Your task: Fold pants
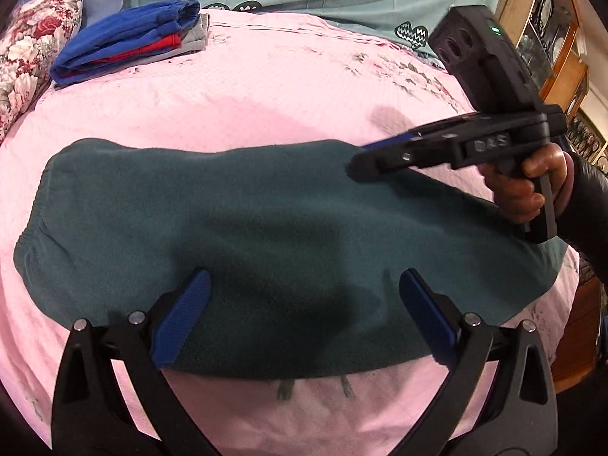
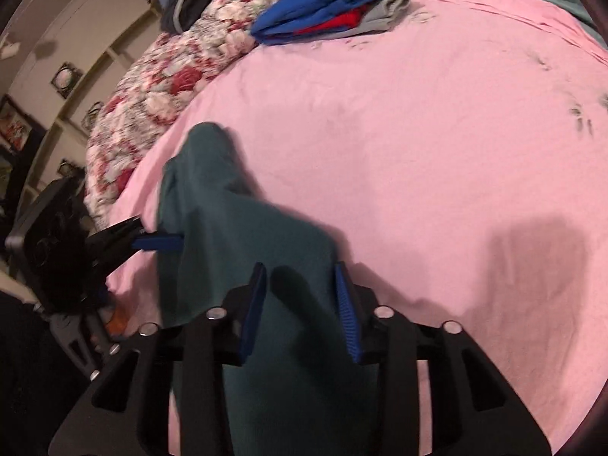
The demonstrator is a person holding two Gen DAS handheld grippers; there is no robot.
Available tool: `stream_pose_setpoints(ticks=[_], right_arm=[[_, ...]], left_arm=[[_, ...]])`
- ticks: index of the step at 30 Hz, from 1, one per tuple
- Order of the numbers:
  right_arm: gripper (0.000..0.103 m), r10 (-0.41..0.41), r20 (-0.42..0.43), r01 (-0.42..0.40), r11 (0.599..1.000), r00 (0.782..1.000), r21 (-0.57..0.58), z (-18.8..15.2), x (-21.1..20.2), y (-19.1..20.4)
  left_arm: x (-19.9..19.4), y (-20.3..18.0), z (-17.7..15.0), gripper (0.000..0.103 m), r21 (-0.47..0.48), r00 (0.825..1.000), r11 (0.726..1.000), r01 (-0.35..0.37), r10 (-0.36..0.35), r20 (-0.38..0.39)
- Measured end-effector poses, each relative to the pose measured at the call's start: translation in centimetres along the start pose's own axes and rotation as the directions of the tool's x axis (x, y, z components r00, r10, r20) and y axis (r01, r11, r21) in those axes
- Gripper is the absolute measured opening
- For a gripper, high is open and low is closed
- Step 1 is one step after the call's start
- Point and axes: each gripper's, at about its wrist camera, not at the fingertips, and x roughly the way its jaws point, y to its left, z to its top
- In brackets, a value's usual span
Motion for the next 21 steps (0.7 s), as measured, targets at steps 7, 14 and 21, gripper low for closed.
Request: stream_pose_setpoints(ticks=[7, 14, 21], right_arm=[[0.031, 0.146, -0.049, -0.151, 0.98, 0.988, -0.129, -2.0, -1.7, 2.5], [0.042, 0.113, -0.082, -0.121, 0.988, 0.99, -0.099, -1.6, -0.5, 1.5], [0.044, 0.134, 0.038, -0.132, 0.99, 0.99, -0.047, 0.1, -2.1, -0.4]], left_arm=[[0.0, 0.1, 0.1, 0.101, -0.009, 1.0, 1.0, 0.012, -0.012, 0.003], [0.1, 0.1, 0.0, 0.101, -0.01, 1.0, 1.0, 0.012, -0.012, 0.003], [0.1, 0.1, 0.0, 0.101, -0.01, 1.0, 1.0, 0.011, -0.011, 0.003]])
